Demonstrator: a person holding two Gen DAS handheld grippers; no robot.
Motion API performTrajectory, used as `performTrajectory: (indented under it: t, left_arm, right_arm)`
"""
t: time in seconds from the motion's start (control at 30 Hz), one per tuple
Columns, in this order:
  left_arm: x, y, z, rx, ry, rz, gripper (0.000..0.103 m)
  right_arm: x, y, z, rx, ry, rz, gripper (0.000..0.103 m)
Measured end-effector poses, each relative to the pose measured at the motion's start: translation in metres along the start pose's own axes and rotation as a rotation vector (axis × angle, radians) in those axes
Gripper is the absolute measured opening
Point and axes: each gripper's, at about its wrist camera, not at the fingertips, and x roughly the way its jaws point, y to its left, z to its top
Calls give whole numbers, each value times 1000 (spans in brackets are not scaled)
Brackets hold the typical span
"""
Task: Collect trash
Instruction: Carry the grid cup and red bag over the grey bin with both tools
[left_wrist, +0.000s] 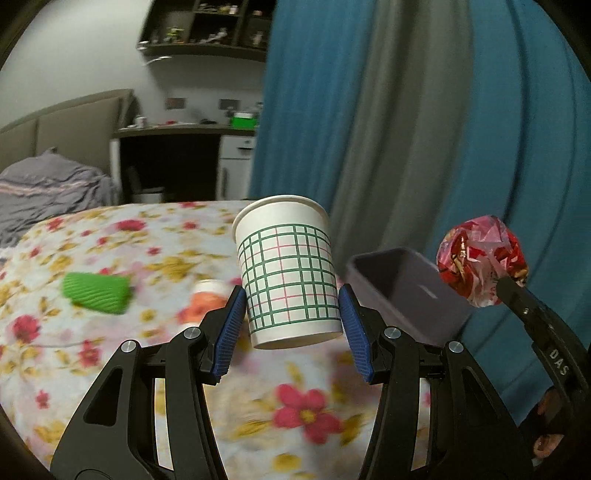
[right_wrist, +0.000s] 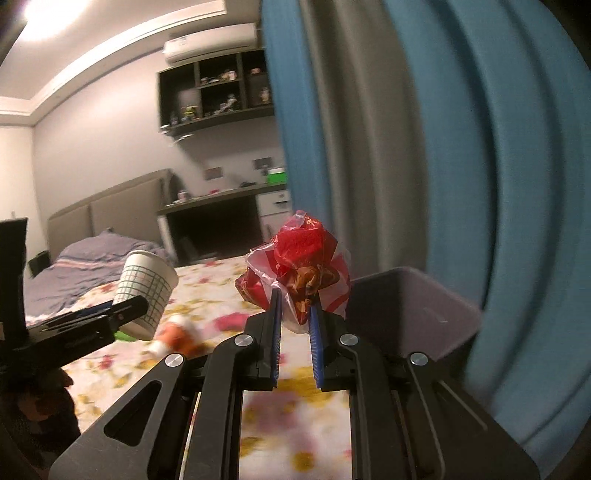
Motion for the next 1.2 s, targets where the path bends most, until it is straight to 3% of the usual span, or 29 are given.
performTrajectory:
  t: [0.23, 0.53, 0.93, 1.2]
  left_arm:
    - [42, -60, 6, 63, 17, -104, 51]
    - [104, -117, 6, 126, 69, -189, 51]
    - [163, -139, 0, 110, 168, -286, 51]
    - [179, -137, -4, 90, 207, -313, 51]
  right_arm:
    - [19, -48, 0, 56, 2, -96, 15]
    - [48, -83, -15, 95, 47, -152, 15]
    - [79, -91, -25, 115, 112, -181, 15]
    - [91, -92, -25, 111, 136, -186, 15]
